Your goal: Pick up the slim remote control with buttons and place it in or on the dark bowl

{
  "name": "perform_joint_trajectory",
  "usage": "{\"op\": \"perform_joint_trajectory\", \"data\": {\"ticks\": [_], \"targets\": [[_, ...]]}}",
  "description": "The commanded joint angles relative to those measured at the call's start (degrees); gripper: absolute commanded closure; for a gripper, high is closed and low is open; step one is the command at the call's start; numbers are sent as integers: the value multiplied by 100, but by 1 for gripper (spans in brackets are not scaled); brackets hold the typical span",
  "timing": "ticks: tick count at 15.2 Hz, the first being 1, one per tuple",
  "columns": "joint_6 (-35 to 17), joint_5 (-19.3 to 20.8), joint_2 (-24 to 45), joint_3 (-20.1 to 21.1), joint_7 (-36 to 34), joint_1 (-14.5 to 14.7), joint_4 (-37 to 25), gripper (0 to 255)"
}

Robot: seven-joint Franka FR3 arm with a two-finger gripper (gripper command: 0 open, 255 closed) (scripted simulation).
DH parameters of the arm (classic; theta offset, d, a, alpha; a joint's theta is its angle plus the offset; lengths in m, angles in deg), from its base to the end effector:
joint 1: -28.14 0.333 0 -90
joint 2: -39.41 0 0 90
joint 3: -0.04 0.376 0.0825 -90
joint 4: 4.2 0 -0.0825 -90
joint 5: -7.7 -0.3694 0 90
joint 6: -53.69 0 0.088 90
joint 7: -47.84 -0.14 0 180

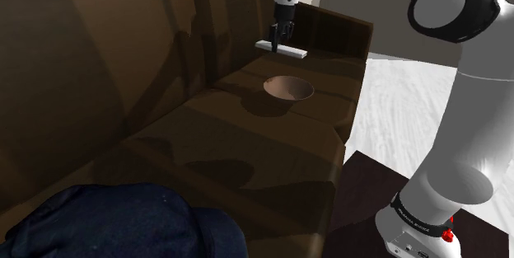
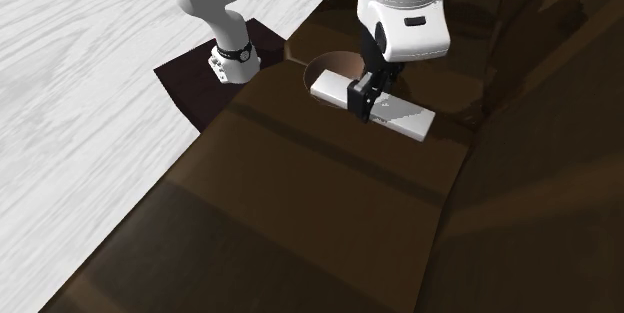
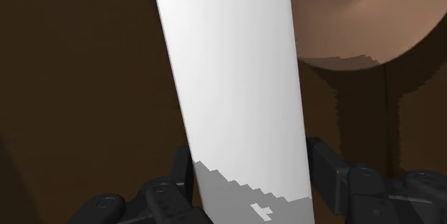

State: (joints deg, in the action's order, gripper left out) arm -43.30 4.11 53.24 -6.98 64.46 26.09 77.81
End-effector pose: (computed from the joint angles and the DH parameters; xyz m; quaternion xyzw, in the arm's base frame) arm 0.6310 -0.0829 0.5857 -0.9977 -0.0643 -0.0143 0.0137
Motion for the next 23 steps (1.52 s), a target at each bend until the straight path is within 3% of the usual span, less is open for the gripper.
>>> {"op": "perform_joint_trajectory", "data": {"ticks": [1,11,23], "targets": [[-208,68,-503,39,-132,110,699,255],[-613,244,-2550,435,-931,500,3119,255],[-1536,234,-2472,434,-905,496,3964,255]]}}
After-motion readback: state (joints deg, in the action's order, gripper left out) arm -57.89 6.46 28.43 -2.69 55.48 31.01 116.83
